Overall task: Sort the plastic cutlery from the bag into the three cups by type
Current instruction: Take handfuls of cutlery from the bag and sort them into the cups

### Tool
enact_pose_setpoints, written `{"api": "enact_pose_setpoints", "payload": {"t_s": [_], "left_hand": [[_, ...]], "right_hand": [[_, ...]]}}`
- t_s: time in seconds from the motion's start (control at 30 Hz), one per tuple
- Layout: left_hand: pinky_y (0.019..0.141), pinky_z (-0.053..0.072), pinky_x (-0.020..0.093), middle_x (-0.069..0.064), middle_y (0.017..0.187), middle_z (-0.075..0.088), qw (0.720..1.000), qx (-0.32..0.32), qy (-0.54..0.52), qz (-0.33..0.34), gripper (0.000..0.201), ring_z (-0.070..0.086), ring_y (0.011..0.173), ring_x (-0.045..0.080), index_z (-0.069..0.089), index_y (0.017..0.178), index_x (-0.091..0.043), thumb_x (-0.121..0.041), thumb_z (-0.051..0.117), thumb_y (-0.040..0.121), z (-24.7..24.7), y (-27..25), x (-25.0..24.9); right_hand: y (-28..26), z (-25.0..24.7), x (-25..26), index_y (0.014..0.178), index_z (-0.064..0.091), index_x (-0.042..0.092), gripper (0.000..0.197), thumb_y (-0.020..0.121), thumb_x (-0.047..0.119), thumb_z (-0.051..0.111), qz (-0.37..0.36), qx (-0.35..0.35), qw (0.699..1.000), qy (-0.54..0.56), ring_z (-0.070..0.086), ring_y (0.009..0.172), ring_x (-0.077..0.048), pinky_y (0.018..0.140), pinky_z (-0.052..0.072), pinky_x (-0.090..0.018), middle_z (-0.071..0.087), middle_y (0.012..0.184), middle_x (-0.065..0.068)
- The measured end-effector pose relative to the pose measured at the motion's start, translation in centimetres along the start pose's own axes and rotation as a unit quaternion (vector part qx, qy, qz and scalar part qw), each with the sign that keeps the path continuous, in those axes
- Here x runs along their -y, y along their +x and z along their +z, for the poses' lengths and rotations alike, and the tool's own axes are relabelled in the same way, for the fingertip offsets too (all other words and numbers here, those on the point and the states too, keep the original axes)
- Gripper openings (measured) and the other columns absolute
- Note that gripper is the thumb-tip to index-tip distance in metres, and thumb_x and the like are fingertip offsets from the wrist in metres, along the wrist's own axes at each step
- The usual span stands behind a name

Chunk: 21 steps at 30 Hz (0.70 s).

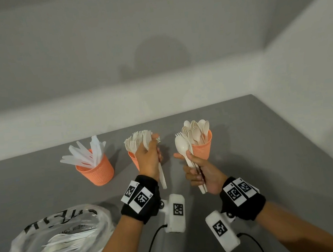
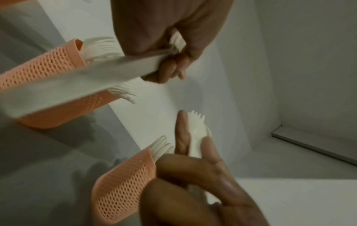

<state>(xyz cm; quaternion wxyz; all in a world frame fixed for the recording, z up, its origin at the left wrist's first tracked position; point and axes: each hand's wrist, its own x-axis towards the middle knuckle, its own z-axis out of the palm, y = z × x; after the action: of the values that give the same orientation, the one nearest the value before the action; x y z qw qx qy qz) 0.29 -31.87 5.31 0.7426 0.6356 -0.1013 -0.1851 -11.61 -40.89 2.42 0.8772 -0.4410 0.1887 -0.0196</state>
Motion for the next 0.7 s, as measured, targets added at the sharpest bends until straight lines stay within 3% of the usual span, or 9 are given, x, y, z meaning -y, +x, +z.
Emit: {"api": "enact_pose_setpoints", "payload": {"t_s": [0.1, 0.17, 0.23, 0.37, 0.43, 0.53, 0.63, 0.7], "left_hand": [[0.039, 0.026, 0.018, -0.01, 0.038, 0.035, 0.995, 0.084, 0.037, -0.036, 0.021, 0.03, 0.033, 0.004, 0.054, 0.073, -0.01, -0.021, 0.057, 0.09, 0.1, -0.4, 0.1], [0.039, 0.026, 0.019, -0.008, 0.037, 0.035, 0.992, 0.108, 0.06, -0.032, 0.035, 0.031, 0.032, 0.005, 0.047, 0.058, -0.013, -0.025, 0.059, 0.089, 0.2, -0.5, 0.1], [0.038, 0.026, 0.017, -0.008, 0.037, 0.036, 0.989, 0.117, 0.088, -0.018, 0.037, 0.032, 0.032, 0.005, 0.045, 0.056, -0.014, -0.024, 0.059, 0.089, 0.3, -0.7, -0.1], [0.034, 0.029, 0.014, -0.01, 0.032, 0.042, 0.99, 0.085, 0.111, 0.007, 0.031, 0.038, 0.03, 0.002, 0.048, 0.059, -0.013, -0.013, 0.059, 0.088, 0.5, -0.9, -1.0], [0.041, 0.035, 0.015, -0.01, 0.037, 0.047, 0.991, 0.047, 0.123, 0.034, 0.027, 0.044, 0.036, 0.003, 0.053, 0.062, -0.016, -0.012, 0.059, 0.088, 0.5, -0.6, -1.2], [0.052, 0.032, 0.022, -0.004, 0.055, 0.047, 0.993, -0.019, 0.1, 0.067, 0.026, 0.041, 0.05, 0.01, 0.052, 0.064, -0.019, -0.014, 0.058, 0.089, 0.1, 0.4, -1.3], [0.05, 0.033, 0.023, -0.003, 0.052, 0.046, 0.998, -0.018, 0.062, 0.015, 0.024, 0.038, 0.045, 0.011, 0.052, 0.067, -0.014, -0.021, 0.058, 0.089, -0.6, 1.0, -0.7], [0.051, 0.036, 0.029, -0.006, 0.044, 0.049, 0.997, 0.043, 0.023, -0.06, 0.022, 0.036, 0.038, 0.009, 0.059, 0.077, -0.007, -0.026, 0.059, 0.089, -0.8, 0.7, -0.2]], "right_hand": [[-0.3, 0.5, 0.2, 0.117, 0.055, 0.018, 0.039, 0.094, 0.041, 0.034, 0.031, 0.043, 0.999, 0.011, 0.028, 0.03, -0.002, 0.031, 0.021, -0.012, 0.037, 0.041, 0.008], [-0.4, 0.6, 0.2, 0.115, 0.056, 0.017, 0.04, 0.093, 0.042, 0.034, 0.043, 0.057, 0.997, -0.003, 0.027, 0.028, -0.002, 0.03, 0.022, -0.012, 0.036, 0.04, 0.008], [-0.6, 0.7, 0.3, 0.111, 0.059, 0.016, 0.04, 0.089, 0.043, 0.038, 0.043, 0.063, 0.997, -0.021, 0.026, 0.028, -0.002, 0.03, 0.023, -0.012, 0.035, 0.04, 0.008], [-1.0, 0.9, 0.1, 0.116, 0.057, 0.012, 0.032, 0.095, 0.033, 0.045, 0.005, 0.013, 0.991, -0.134, 0.024, 0.031, -0.002, 0.033, 0.02, -0.014, 0.032, 0.044, 0.008], [-1.0, 0.9, -0.3, 0.123, 0.052, 0.008, 0.034, 0.095, 0.028, 0.05, -0.037, -0.039, 0.974, -0.218, 0.026, 0.034, -0.002, 0.034, 0.024, -0.015, 0.034, 0.046, 0.009], [-1.0, 1.0, -0.9, 0.123, 0.052, 0.012, 0.032, 0.096, 0.027, 0.048, -0.08, -0.065, 0.956, -0.273, 0.029, 0.036, -0.002, 0.036, 0.026, -0.015, 0.035, 0.047, 0.011], [-1.2, 1.2, -1.0, 0.124, 0.053, 0.013, 0.033, 0.098, 0.03, 0.041, -0.087, -0.046, 0.958, -0.269, 0.027, 0.036, -0.001, 0.036, 0.025, -0.014, 0.034, 0.045, 0.011], [-1.2, 1.2, -0.9, 0.125, 0.049, 0.005, 0.04, 0.098, 0.034, 0.038, -0.065, -0.029, 0.966, -0.25, 0.025, 0.035, -0.002, 0.035, 0.024, -0.014, 0.033, 0.044, 0.01]]}}
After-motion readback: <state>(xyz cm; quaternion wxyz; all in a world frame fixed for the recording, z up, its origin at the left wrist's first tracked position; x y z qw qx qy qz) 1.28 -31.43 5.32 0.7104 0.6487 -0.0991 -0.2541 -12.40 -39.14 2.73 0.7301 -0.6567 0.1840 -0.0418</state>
